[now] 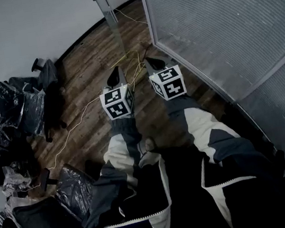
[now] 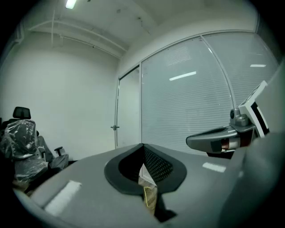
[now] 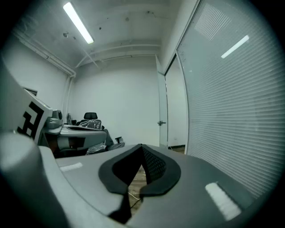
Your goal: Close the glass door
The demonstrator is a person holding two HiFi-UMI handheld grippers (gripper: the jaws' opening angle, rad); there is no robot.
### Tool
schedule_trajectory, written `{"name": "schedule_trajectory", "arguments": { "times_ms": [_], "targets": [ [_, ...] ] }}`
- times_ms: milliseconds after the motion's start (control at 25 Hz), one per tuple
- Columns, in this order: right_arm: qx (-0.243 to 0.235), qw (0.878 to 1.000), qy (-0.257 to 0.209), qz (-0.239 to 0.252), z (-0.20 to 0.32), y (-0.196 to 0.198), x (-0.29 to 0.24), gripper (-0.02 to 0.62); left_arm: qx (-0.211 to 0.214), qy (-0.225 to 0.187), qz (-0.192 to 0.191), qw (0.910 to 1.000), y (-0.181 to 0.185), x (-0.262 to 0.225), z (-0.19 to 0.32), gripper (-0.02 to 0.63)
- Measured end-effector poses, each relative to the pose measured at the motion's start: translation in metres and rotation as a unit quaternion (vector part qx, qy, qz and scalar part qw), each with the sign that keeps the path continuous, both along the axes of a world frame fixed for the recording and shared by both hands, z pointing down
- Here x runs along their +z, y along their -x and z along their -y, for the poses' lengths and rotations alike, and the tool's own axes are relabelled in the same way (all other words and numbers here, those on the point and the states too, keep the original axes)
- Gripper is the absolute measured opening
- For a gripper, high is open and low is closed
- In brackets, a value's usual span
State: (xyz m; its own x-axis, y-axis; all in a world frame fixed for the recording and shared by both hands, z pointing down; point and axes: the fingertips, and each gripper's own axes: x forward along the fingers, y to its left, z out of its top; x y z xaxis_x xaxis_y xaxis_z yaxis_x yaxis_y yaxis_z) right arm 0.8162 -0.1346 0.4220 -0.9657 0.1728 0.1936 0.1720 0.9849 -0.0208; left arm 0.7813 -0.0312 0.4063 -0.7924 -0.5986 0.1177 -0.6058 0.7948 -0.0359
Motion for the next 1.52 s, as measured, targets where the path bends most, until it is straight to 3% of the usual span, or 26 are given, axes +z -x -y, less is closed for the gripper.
{"name": "schedule_trajectory", "arguments": {
  "times_ms": [320,1000,1520],
  "targets": [
    [-0.004,1.0,-0.002,0.003,0.0,-0.001,-0.004,0.002,0.004,-0.013,-0.016,0.9998,-0.004,-0.002,0.004,0.003],
    [-0.019,1.0,0.01,0.01,-0.015,0.02,-0.003,0.005,-0.01,-0.014,-0.008,0.9998,0.018,0.0,-0.012,0.002],
    [-0.042,0.999,-0.018,-0.011,-0.054,0.084,0.016,0.005,-0.007,-0.033,-0.017,0.9993,0.089,0.015,-0.041,0.002]
  ]
}}
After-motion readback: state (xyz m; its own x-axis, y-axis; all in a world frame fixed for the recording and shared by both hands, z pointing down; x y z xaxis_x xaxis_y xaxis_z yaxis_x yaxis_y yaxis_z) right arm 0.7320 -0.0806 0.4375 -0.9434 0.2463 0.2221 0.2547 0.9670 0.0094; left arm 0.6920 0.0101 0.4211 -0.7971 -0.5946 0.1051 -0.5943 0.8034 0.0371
